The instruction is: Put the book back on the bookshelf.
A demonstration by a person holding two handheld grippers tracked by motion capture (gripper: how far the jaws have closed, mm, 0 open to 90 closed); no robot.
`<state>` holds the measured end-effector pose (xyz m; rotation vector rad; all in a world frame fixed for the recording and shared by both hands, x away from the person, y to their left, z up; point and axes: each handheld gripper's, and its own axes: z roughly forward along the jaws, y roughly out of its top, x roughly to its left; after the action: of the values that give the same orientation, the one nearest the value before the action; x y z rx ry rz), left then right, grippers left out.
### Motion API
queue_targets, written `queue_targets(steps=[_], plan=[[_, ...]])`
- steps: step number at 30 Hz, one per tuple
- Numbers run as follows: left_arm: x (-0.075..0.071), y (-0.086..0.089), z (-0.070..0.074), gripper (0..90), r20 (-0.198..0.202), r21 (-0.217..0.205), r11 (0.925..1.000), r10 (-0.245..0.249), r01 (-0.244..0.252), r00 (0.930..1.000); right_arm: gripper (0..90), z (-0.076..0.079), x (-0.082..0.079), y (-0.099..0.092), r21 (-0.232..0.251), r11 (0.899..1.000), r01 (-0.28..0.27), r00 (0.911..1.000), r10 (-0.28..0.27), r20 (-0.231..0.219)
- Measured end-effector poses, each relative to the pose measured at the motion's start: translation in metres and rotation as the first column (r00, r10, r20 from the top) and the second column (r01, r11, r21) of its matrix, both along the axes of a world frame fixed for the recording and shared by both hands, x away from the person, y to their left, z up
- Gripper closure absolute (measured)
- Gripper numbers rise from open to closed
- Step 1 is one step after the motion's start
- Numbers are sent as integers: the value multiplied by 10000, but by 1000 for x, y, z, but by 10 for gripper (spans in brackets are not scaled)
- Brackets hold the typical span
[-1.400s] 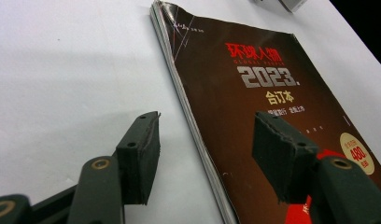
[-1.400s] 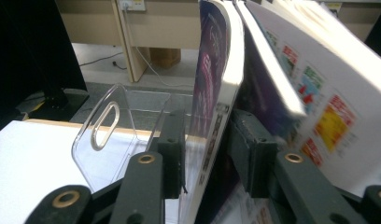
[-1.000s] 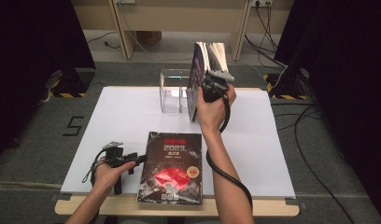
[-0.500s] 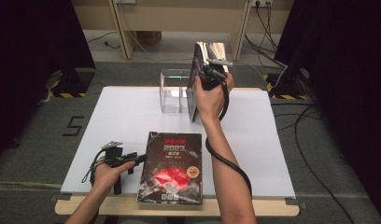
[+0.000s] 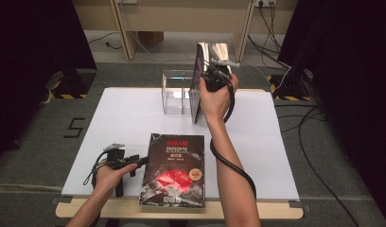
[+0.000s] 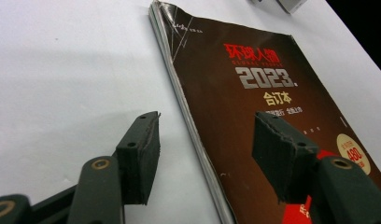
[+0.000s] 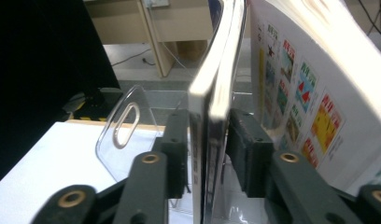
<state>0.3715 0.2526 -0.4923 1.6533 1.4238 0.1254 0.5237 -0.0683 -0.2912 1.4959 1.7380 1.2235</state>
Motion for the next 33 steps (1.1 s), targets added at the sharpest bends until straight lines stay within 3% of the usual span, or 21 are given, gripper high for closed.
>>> queue_targets(steps=[5,10,17,22,26,33], plan=[[-1,0,0,412,0,-5,10000,-25,25,10000,716,-5,-5,0,55,10000,-34,9999,33,139],[0,-1,1,412,26,-33,10000,-15,15,10000,612,6,3,1,265,9996,-49,10000,48,42],[0,-1,1,412,12,-27,10000,-31,31,10000,572,11,24,13,-320,9992,219,9971,-241,-723],[0,1,1,412,50,-71,10000,32,-31,10000,645,11,36,25,-890,9956,288,9944,-376,-989],[0,0,0,412,49,-100,9999,36,-35,10000,637,13,43,31,-966,9952,127,9921,-247,-1234],[0,1,1,412,46,-104,9999,40,-39,10000,683,14,52,34,-1377,9889,558,9821,-792,-1708]])
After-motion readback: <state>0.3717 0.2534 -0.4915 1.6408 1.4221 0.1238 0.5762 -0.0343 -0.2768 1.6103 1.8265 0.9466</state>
